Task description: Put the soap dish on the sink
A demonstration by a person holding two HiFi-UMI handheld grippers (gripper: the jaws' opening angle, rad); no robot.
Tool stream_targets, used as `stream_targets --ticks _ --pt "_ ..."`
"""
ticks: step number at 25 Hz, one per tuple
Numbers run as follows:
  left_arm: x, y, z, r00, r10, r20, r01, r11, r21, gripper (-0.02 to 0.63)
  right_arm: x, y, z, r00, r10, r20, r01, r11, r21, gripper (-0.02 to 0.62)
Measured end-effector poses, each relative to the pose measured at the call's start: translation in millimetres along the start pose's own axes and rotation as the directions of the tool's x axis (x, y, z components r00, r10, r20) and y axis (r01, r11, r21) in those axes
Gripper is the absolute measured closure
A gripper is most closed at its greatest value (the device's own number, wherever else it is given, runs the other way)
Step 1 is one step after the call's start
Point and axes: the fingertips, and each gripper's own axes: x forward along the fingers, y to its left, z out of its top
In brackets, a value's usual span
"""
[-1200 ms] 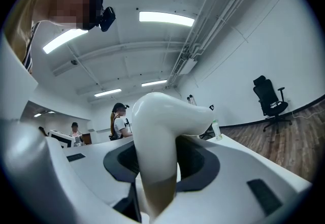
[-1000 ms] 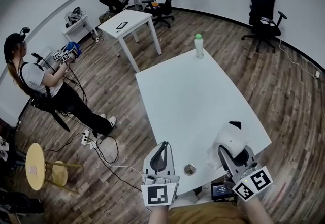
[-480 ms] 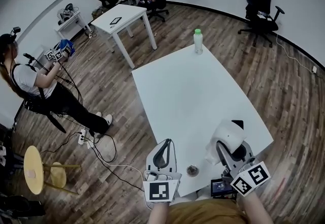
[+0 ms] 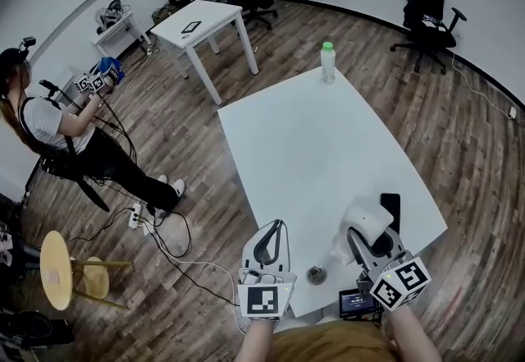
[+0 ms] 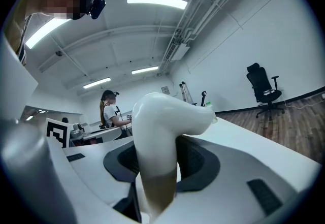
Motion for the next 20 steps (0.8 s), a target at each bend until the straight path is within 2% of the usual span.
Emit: stream_targets --ticks 8,20 --pt "3 7 -42 0.996 0.003 -0.092 -0.003 1.0 -0.006 0.589 2 -6 -29 0.998 -0.016 -0.06 0.017 1.0 0.01 0.426" --pt "5 6 -67 0.992 -0.005 -0.127 0.005 1.0 -0.005 0.589 7 -8 -55 0.994 -0.004 -0.113 0.006 1.0 0.017 0.426"
